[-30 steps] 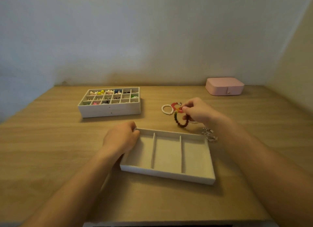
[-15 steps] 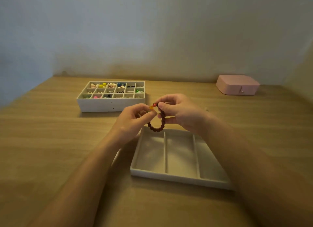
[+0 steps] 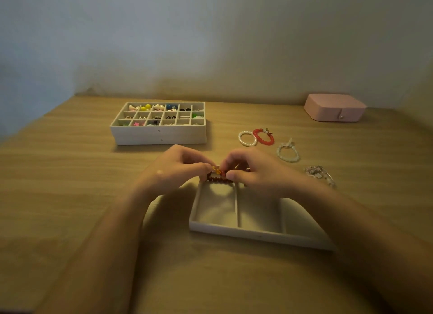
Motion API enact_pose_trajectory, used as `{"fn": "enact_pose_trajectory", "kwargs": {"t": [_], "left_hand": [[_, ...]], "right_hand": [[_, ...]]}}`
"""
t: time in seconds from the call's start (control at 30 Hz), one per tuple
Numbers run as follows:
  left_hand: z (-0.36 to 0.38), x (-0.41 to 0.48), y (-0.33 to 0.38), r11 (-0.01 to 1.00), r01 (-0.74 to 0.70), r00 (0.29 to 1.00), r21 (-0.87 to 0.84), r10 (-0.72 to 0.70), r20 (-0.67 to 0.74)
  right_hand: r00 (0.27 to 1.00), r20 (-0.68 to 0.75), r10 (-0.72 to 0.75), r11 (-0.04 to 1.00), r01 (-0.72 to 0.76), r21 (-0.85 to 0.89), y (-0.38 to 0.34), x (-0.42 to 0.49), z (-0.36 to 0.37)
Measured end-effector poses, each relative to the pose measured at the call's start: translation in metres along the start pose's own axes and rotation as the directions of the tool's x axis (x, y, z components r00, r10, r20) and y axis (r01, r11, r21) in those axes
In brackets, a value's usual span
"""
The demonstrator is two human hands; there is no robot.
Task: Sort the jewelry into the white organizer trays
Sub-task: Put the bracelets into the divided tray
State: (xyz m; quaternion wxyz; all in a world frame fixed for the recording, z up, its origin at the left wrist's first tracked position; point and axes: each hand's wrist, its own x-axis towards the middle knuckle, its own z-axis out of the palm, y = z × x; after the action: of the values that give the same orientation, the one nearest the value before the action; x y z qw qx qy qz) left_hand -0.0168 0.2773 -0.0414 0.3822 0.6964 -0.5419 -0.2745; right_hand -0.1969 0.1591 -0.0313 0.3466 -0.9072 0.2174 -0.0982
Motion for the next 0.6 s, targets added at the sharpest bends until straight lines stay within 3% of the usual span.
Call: {"fn": "enact_pose_trajectory", "kwargs": {"t": [0.23, 0.47, 0.6], "left_hand": [[0.002, -0.004, 0.004, 0.98, -0.057, 0.986, 0.192, 0.026, 0.162], [0.005, -0.002, -0.002, 0.966, -0.018, 0.994, 0.257, -0.011, 0.111], [0.007, 0.001, -0.005, 0.95, 0.015, 0.992, 0.312, -0.053, 0.113]], "right_hand": [[1.0, 0.021, -0.022, 0.987, 0.025, -0.157, -0.002, -0.012, 0.005], [1.0, -0.016, 0.005, 0.965, -0.009, -0.262, -0.005, -0.013, 0.009], [0.998, 0.041, 0.04, 0.955, -0.026, -0.294, -0.005, -0.012, 0.005]]}}
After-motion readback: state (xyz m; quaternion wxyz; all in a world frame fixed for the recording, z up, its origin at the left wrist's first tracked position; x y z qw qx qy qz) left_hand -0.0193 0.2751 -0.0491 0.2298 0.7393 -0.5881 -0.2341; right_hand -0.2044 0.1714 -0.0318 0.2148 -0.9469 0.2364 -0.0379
